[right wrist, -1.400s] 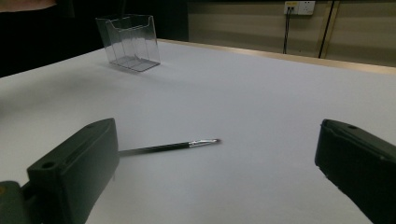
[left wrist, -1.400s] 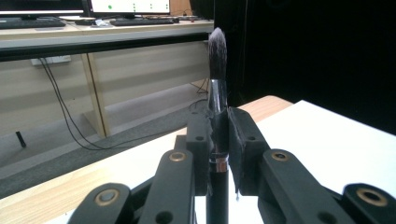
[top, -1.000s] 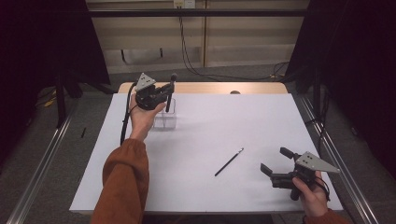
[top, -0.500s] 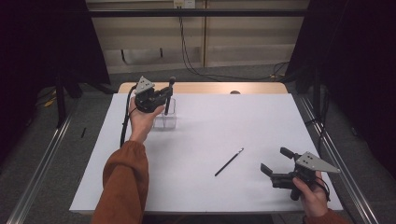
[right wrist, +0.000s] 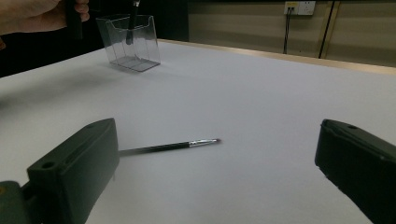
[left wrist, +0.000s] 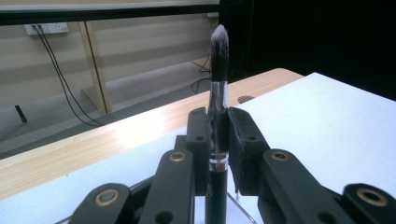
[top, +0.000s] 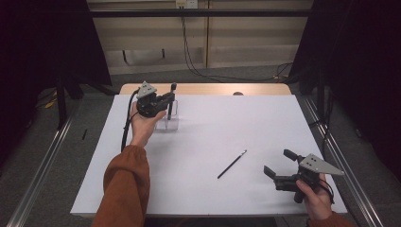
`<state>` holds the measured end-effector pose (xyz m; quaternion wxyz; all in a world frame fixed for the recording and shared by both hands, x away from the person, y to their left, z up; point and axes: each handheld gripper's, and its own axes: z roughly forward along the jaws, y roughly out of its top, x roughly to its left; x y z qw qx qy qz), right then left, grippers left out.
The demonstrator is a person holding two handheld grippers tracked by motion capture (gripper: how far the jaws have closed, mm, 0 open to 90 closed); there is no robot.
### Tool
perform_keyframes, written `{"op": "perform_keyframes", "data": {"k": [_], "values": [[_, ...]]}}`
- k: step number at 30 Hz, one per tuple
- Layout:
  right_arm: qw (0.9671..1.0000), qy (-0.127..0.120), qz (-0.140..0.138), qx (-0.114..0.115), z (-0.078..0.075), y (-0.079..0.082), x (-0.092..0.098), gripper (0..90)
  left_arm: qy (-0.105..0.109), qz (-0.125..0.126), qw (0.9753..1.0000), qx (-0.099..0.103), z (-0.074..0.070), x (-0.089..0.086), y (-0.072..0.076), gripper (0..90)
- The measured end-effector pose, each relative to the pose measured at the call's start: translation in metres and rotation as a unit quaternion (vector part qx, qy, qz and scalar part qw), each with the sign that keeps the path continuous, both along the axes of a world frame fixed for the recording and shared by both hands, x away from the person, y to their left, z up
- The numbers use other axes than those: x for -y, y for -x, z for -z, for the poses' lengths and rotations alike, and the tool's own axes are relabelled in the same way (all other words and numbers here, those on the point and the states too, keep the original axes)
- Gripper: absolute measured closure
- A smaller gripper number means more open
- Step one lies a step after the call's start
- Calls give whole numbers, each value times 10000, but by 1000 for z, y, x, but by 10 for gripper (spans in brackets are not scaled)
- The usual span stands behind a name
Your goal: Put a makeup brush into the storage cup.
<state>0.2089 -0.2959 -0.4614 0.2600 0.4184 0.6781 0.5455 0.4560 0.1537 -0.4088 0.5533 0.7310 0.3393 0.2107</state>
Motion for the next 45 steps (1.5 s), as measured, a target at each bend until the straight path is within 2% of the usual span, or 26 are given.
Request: {"op": "perform_keyframes", "data": {"k": [4, 13, 15, 21, 28, 33, 36, 38, 40, 45], "values": [[10000, 6, -3, -12, 0, 0, 0, 0, -90, 14, 10000, -35, 2, 0, 1, 798], [10000, 31, -18, -4, 0, 0, 0, 0, -151, 16, 9998, -130, 8, 1, 4, 797], [10000, 30, -17, -5, 0, 0, 0, 0, -245, -17, 9995, -173, 8, 1, 4, 797], [10000, 35, -21, -1, 0, 0, 0, 0, -218, -45, 9993, -295, 10, -1, 4, 783], [10000, 34, -21, -1, 0, 0, -1, 0, -316, -60, 9990, -301, 9, 0, 7, 663], [10000, 26, -11, -4, 0, 0, 0, 0, -281, -73, 9992, -273, 10, -2, 10, 558], [10000, 35, -8, -2, 0, -1, 0, 0, -217, 1, 9995, -225, 7, -2, 15, 541], [10000, 16, 0, -9, 0, -1, -1, 0, -139, 21, 9997, -213, 5, -1, 18, 481], [10000, 11, 8, -15, 0, -1, -1, 0, -147, 10, 9997, -186, 2, 0, 21, 398], [10000, 5, 23, -15, 0, -1, 0, 0, -188, -43, 9996, -222, 0, -1, 25, 269]]}}
